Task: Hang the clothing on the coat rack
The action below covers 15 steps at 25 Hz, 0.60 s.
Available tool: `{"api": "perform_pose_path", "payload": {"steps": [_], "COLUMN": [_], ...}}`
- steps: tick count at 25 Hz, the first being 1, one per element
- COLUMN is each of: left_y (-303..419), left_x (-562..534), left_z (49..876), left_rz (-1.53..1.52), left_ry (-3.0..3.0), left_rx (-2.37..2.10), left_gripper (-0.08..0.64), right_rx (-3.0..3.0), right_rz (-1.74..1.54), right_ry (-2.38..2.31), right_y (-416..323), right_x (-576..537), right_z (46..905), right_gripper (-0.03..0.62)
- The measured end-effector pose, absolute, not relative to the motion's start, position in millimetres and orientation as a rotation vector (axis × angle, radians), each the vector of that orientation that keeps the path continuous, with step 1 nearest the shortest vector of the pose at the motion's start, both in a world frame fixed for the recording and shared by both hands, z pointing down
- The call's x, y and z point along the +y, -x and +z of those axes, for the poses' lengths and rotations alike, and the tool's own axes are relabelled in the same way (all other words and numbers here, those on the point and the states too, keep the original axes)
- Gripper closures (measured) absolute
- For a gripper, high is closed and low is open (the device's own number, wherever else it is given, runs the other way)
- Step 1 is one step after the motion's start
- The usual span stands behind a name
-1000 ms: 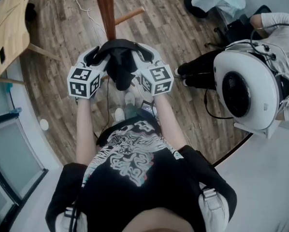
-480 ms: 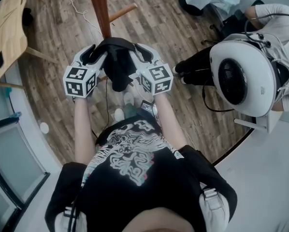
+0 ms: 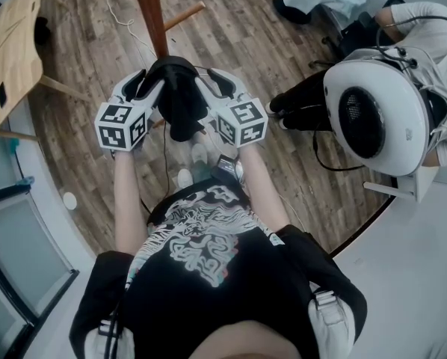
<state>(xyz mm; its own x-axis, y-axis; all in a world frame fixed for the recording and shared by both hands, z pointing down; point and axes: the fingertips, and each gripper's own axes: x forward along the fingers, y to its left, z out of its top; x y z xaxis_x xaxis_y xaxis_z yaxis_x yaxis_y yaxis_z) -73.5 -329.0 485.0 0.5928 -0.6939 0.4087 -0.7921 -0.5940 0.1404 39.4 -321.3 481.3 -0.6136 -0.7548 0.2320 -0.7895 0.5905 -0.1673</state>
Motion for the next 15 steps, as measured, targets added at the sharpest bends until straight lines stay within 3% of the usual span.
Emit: {"api": "perform_pose_path", "payload": {"steps": [12,13,14,15], "left_y": [79.7,82.5,85.4,87.8], "left_x": [-302.8,-301.3,-300.1,-298.9], "left_z": [472.0,467.9,462.9,458.3], "left_rz": [0.43,0.412,0.387,0.361], "left_ry": [-2.555,-2.558,-2.562,-2.564], "left_rx": [-1.265,-1.29,-1.316,-1.336], "left_gripper": [0.375,0.388,0.453,0.549], "right_rx": [-2.691,-2.682,-2.667,-2.648], "right_rz": [0.362,0.347,0.327,0.307], "right_ry": [-1.317,-1.324,-1.34,-1.356], "right_y": [-41.4,-41.9,-43.1,-44.7], "right_x": [-293.4,-291.2,-289.8,-288.8], "right_z": [470.1,468.9,467.6,467.0], "right_gripper": [0.466,0.469,0.482,0.58]}}
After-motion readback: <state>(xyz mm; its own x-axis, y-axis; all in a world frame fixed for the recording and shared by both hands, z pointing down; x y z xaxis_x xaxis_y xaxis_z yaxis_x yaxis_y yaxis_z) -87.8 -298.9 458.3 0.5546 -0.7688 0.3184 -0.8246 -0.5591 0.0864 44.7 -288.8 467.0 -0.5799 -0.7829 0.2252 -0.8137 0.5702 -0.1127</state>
